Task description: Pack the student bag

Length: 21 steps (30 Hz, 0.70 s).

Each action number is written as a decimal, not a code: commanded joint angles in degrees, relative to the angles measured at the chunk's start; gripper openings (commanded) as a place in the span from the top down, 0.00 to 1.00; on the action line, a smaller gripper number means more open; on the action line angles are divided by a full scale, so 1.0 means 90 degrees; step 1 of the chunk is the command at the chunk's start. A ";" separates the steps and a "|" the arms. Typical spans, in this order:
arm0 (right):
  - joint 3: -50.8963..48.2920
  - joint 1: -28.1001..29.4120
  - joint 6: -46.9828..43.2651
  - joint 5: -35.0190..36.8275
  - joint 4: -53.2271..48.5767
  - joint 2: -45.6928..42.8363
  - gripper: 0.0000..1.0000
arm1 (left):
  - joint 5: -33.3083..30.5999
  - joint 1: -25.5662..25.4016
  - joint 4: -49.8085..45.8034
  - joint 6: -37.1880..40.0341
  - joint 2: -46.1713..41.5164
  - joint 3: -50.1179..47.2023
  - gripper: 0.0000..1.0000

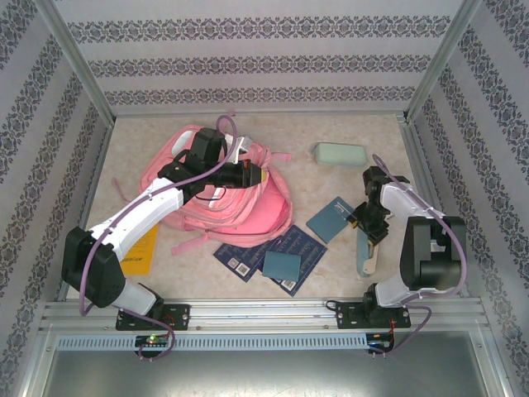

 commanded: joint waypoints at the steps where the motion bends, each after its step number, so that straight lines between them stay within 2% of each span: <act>1: 0.0341 0.0170 0.0274 -0.0718 0.0447 0.0157 0.34 | 0.0345 -0.0018 0.0604 -0.0014 -0.0334 0.0007 1.00; 4: 0.0659 0.0296 -0.0215 -0.0309 0.0062 0.0033 0.31 | 0.0336 -0.0014 0.0594 -0.0010 -0.0355 0.0015 1.00; 9: 0.0852 0.0654 -0.1556 0.1034 -0.0949 -0.0149 0.11 | 0.0345 -0.0006 0.0589 -0.0005 -0.0394 0.0019 1.00; 12: 0.0644 0.0651 -0.1822 0.1461 -0.1294 -0.0311 0.06 | 0.0375 -0.0014 0.0608 -0.0029 -0.0383 0.0017 1.00; 14: 0.0431 0.0606 -0.1736 0.1516 -0.1356 -0.0534 0.07 | 0.0381 -0.0006 0.0623 -0.0044 -0.0389 0.0016 1.00; 21: -0.0471 0.0087 -0.1371 0.0953 -0.0826 -0.1395 0.30 | 0.0404 -0.0009 0.0639 -0.0068 -0.0382 -0.0003 1.00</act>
